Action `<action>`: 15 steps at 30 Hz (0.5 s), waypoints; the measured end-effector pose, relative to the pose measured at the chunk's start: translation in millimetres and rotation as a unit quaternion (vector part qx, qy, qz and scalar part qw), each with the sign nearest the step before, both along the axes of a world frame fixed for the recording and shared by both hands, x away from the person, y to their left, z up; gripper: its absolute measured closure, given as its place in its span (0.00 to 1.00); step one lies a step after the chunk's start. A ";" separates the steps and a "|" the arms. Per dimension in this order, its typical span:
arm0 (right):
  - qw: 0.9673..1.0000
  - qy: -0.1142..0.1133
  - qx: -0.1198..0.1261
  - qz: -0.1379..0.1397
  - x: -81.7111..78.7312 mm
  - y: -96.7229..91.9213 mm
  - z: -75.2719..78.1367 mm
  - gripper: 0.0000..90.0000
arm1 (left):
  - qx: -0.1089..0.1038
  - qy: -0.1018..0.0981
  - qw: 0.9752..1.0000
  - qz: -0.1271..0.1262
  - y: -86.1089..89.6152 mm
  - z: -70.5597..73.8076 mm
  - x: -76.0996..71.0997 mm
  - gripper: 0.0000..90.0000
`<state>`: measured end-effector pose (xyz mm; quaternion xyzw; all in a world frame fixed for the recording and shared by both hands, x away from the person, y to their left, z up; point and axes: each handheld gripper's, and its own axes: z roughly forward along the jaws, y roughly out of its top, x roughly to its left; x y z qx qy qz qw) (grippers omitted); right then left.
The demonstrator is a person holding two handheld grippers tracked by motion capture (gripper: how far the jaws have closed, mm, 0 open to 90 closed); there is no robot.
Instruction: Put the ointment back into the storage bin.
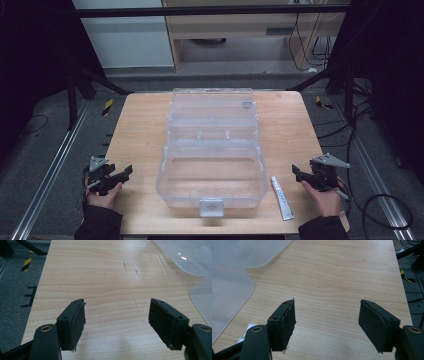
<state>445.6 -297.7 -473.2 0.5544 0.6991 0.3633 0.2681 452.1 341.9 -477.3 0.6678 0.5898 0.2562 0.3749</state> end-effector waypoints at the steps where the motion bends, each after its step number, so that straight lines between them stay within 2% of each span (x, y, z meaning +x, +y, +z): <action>1: 1.000 0.000 0.000 0.003 0.1 0.8 0.7 0.34 | 0.002 -0.001 1.000 0.000 -0.2 0.2 -0.2 0.32; 5: 1.000 0.011 -0.009 0.009 -0.2 3.6 7.8 0.39 | 0.008 0.002 1.000 0.001 -0.1 -0.2 -0.5 0.32; 11: 0.999 0.017 -0.035 0.011 -4.6 9.8 23.8 0.42 | 0.011 0.005 1.000 -0.008 -3.3 0.1 -1.1 0.32; 13: 0.999 0.019 -0.031 0.012 -5.5 11.4 27.2 0.42 | 0.012 0.005 1.000 -0.010 -4.1 0.1 -1.2 0.32; 15: 0.999 0.023 -0.032 0.021 -9.0 15.2 37.8 0.43 | 0.013 0.009 1.000 -0.011 -5.3 -0.6 -0.9 0.32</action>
